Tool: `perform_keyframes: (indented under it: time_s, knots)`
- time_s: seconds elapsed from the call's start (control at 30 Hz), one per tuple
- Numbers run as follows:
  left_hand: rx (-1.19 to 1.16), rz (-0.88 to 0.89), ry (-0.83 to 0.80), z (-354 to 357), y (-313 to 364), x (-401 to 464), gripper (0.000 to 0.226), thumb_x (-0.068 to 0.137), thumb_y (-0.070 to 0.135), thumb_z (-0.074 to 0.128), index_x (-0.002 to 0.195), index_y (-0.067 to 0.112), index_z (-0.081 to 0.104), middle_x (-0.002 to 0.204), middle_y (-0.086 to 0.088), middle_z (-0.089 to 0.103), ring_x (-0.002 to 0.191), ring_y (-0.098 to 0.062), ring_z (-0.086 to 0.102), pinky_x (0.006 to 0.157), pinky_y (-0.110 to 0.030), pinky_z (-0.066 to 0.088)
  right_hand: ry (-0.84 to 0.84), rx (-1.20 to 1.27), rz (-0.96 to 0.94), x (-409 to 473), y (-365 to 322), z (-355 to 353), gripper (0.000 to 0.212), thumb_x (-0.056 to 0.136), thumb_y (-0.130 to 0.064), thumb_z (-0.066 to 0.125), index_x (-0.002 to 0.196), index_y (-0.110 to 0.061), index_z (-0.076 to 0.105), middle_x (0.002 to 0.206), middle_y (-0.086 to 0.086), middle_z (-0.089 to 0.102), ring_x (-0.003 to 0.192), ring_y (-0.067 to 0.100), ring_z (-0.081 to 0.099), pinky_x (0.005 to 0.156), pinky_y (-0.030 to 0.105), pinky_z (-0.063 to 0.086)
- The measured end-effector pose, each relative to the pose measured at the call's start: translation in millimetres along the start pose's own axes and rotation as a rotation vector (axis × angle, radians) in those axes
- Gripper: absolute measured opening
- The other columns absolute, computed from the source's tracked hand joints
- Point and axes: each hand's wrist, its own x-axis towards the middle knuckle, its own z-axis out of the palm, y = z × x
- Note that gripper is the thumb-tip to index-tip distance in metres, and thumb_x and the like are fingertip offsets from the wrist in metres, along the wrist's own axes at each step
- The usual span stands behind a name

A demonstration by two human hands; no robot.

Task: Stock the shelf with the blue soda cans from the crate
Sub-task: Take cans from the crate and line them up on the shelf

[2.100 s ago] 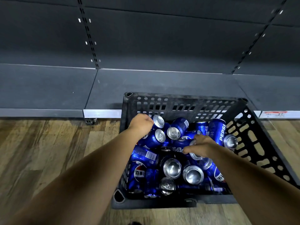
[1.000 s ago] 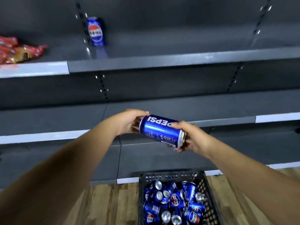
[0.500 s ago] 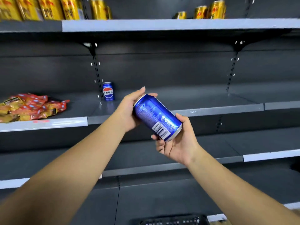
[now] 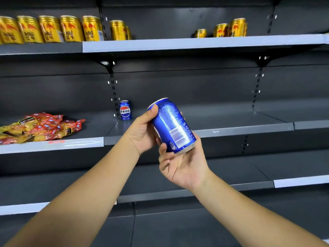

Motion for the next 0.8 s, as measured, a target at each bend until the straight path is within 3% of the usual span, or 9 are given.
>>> perform_keyframes:
  time_s: [0.07, 0.17, 0.27, 0.33, 0.4, 0.53, 0.67, 0.73, 0.8]
  knots:
    - [-0.005, 0.008, 0.118, 0.1, 1.1, 1.9, 0.087, 0.027, 0.046, 0.094, 0.104, 0.012, 0.070, 0.122, -0.018, 0.061, 0.123, -0.037, 0.052, 0.112, -0.055, 0.026, 0.011, -0.023, 0.004, 3.0, -2.5, -1.3, 0.069, 0.081, -0.067, 0.038, 0.088, -0.004, 0.066, 0.072, 0.010, 0.064, 0.043, 0.014, 0.049, 0.046, 0.019, 0.044]
    - [-0.027, 0.035, 0.187, 2.7, 1.6, 2.3, 0.099, 0.023, 0.045, 0.094, 0.110, 0.009, 0.062, 0.122, -0.020, 0.059, 0.122, -0.037, 0.053, 0.106, -0.053, 0.038, 0.020, -0.085, 0.014, 6.5, -3.9, -2.9, 0.072, 0.079, -0.068, 0.039, 0.089, -0.002, 0.067, 0.079, 0.014, 0.066, 0.049, 0.018, 0.054, 0.048, 0.022, 0.048]
    - [-0.008, 0.038, 0.181, 5.8, 4.3, -0.2, 0.075, 0.046, 0.050, 0.087, 0.103, 0.008, 0.064, 0.101, -0.018, 0.068, 0.095, -0.032, 0.067, 0.085, -0.045, 0.055, -0.023, -0.176, 0.022, 8.6, -5.3, -6.4, 0.064, 0.071, -0.060, 0.058, 0.100, -0.004, 0.067, 0.088, 0.018, 0.067, 0.052, 0.020, 0.060, 0.050, 0.023, 0.050]
    - [-0.005, 0.024, 0.190, 6.3, 4.0, -1.3, 0.054, 0.067, 0.054, 0.069, 0.097, 0.008, 0.066, 0.090, -0.016, 0.070, 0.081, -0.029, 0.069, 0.074, -0.040, 0.058, -0.089, -0.229, 0.034, 9.0, -6.6, -7.6, 0.071, 0.057, -0.052, 0.079, 0.107, -0.004, 0.068, 0.098, 0.023, 0.066, 0.059, 0.024, 0.065, 0.053, 0.027, 0.054]
    - [-0.015, 0.009, 0.185, 5.8, 3.5, -1.9, 0.055, 0.065, 0.056, 0.066, 0.090, 0.008, 0.071, 0.089, -0.016, 0.070, 0.078, -0.028, 0.070, 0.070, -0.039, 0.059, -0.128, -0.284, 0.038, 9.6, -7.6, -7.6, 0.084, 0.044, -0.051, 0.088, 0.111, -0.005, 0.067, 0.103, 0.024, 0.065, 0.069, 0.027, 0.068, 0.057, 0.030, 0.056]
    - [-0.007, 0.010, 0.106, 3.7, 4.9, 0.1, 0.073, 0.034, 0.059, 0.087, 0.086, 0.008, 0.077, 0.098, -0.017, 0.070, 0.085, -0.027, 0.070, 0.070, -0.038, 0.058, -0.141, -0.314, -0.002, 10.2, -6.2, -3.3, 0.080, 0.038, -0.041, 0.093, 0.106, -0.006, 0.070, 0.100, 0.023, 0.066, 0.076, 0.030, 0.069, 0.058, 0.029, 0.056]
    - [-0.025, 0.047, 0.156, 5.5, 4.8, 1.4, 0.072, 0.062, 0.067, 0.058, 0.096, 0.005, 0.072, 0.101, -0.015, 0.070, 0.085, -0.025, 0.069, 0.072, -0.037, 0.058, -0.096, -0.338, -0.110, 10.8, -3.8, -1.6, 0.070, 0.033, -0.033, 0.095, 0.094, -0.005, 0.075, 0.094, 0.021, 0.068, 0.072, 0.031, 0.069, 0.055, 0.028, 0.055]
    - [0.017, 0.041, 0.199, 5.7, 6.3, 1.3, 0.079, 0.057, 0.068, 0.060, 0.105, 0.005, 0.067, 0.099, -0.013, 0.070, 0.085, -0.025, 0.069, 0.076, -0.037, 0.057, -0.059, -0.376, -0.161, 11.1, -4.5, -0.3, 0.068, 0.033, -0.032, 0.095, 0.092, -0.006, 0.075, 0.093, 0.019, 0.069, 0.073, 0.031, 0.069, 0.055, 0.027, 0.055]
    - [0.114, 0.042, 0.248, 6.4, 8.3, 1.3, 0.074, 0.059, 0.065, 0.057, 0.106, 0.008, 0.065, 0.095, -0.009, 0.071, 0.083, -0.023, 0.069, 0.076, -0.035, 0.057, 0.005, -0.453, -0.205, 10.7, -6.4, 1.2, 0.060, 0.046, -0.031, 0.091, 0.097, -0.007, 0.070, 0.092, 0.015, 0.070, 0.075, 0.029, 0.069, 0.055, 0.025, 0.054]
